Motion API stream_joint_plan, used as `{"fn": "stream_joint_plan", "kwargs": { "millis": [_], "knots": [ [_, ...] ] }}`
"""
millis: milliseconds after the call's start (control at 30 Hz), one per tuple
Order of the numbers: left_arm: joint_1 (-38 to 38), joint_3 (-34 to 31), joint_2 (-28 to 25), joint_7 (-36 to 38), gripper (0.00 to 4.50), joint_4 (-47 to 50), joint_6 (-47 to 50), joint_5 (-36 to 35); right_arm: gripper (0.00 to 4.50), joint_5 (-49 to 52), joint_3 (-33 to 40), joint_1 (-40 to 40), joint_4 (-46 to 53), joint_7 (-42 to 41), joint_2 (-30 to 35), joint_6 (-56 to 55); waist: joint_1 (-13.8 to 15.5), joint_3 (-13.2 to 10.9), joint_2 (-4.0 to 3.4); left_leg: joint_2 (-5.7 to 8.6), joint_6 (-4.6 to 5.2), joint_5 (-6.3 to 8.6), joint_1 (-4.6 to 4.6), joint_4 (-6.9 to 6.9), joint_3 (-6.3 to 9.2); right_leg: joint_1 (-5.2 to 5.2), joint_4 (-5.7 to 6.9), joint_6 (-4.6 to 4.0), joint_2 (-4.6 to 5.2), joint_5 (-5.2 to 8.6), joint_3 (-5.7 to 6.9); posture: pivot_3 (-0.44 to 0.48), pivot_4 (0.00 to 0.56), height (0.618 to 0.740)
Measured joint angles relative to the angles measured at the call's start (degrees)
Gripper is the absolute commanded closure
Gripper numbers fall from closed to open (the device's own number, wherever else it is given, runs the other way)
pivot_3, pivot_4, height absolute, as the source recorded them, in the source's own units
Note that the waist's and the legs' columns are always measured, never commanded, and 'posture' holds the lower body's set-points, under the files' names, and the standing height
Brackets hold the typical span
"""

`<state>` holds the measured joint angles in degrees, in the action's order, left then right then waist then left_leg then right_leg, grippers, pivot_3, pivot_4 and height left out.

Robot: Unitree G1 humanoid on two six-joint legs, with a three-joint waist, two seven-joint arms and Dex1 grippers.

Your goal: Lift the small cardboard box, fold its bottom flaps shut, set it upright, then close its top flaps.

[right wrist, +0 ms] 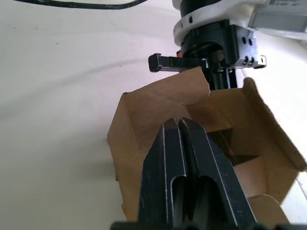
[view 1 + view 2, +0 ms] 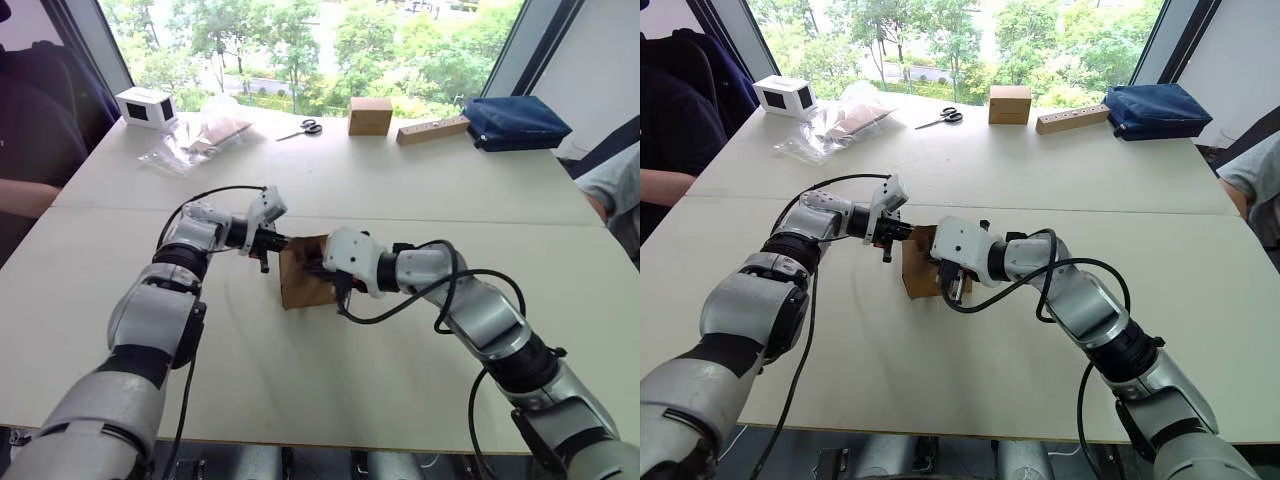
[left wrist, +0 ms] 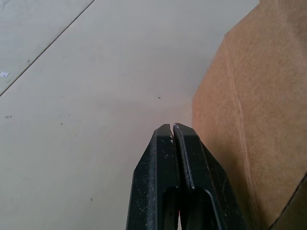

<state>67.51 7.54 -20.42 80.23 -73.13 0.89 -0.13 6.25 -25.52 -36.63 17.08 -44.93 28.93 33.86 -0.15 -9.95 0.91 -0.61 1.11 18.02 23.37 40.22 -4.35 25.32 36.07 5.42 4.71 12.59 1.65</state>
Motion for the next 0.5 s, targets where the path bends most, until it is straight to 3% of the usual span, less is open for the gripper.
{"fn": "stream_joint_plan", "kwargs": {
  "millis": [500],
  "knots": [
    [-0.13, -0.49, -0.01, 0.32, 4.45, 0.04, 0.13, 0.22, 4.50, -1.56, -0.07, 0.68, -4.99, -1.20, -2.33, -3.88, -0.60, 0.00, 0.00, -0.02, -0.01, 0.00, 0.00, -0.01, 0.01, 0.00, 0.02, 0.00, 0.00, 0.00, 0.00, 0.000, 0.150, 0.740]
  ]
}}
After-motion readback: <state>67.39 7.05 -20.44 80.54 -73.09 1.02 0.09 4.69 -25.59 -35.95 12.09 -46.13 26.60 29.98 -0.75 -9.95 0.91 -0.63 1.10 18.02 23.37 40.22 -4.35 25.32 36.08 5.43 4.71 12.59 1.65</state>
